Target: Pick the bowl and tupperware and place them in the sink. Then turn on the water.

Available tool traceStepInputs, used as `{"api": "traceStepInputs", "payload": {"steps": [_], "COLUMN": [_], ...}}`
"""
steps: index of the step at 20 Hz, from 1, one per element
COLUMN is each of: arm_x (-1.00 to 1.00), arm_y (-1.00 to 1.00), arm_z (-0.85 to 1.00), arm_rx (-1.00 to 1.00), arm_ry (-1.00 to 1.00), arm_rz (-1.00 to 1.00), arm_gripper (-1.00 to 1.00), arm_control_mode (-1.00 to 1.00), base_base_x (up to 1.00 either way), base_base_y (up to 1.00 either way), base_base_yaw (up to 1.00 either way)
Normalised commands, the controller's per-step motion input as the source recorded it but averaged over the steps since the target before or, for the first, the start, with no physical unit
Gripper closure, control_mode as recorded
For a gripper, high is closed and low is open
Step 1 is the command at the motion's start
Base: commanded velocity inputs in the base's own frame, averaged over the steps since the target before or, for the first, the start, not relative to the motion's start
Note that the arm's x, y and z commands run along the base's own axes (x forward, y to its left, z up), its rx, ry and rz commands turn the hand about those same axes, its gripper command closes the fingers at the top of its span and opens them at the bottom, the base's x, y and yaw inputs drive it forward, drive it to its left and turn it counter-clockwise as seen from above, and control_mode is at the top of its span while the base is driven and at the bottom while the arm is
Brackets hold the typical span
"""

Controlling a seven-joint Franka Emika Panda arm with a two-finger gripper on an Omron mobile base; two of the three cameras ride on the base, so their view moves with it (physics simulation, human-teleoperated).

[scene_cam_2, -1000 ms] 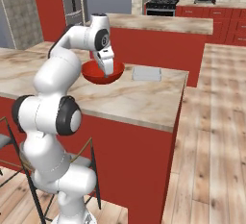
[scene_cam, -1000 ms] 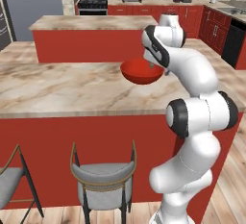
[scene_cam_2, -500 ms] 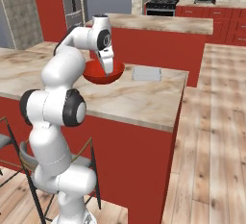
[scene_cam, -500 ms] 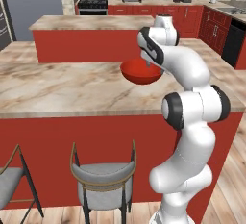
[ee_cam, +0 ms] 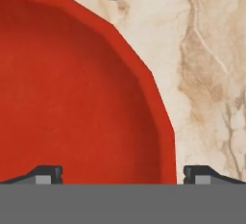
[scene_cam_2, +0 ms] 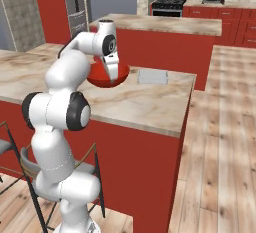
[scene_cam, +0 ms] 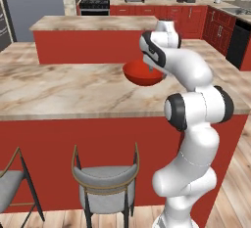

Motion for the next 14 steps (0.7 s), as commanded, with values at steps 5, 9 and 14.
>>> {"api": "traceStepInputs", "payload": {"steps": [5, 9, 14], "arm_x": [0.0, 0.0, 0.0], "arm_y": [0.0, 0.0, 0.0], "arm_z": [-0.31, -0.23, -0.15], "arm_rx": [0.0, 0.0, 0.0], "arm_ry": [-0.05, -0.03, -0.03], "arm_rz": [-0.01, 0.0, 0.0], "arm_gripper": [-1.0, -1.0, -1.0], "arm_control_mode": [-1.0, -1.0, -1.0], "base_base_x": [0.0, 0.0, 0.0], "base_base_y": [0.0, 0.0, 0.0], "base_base_yaw": [0.0, 0.0, 0.0]}}
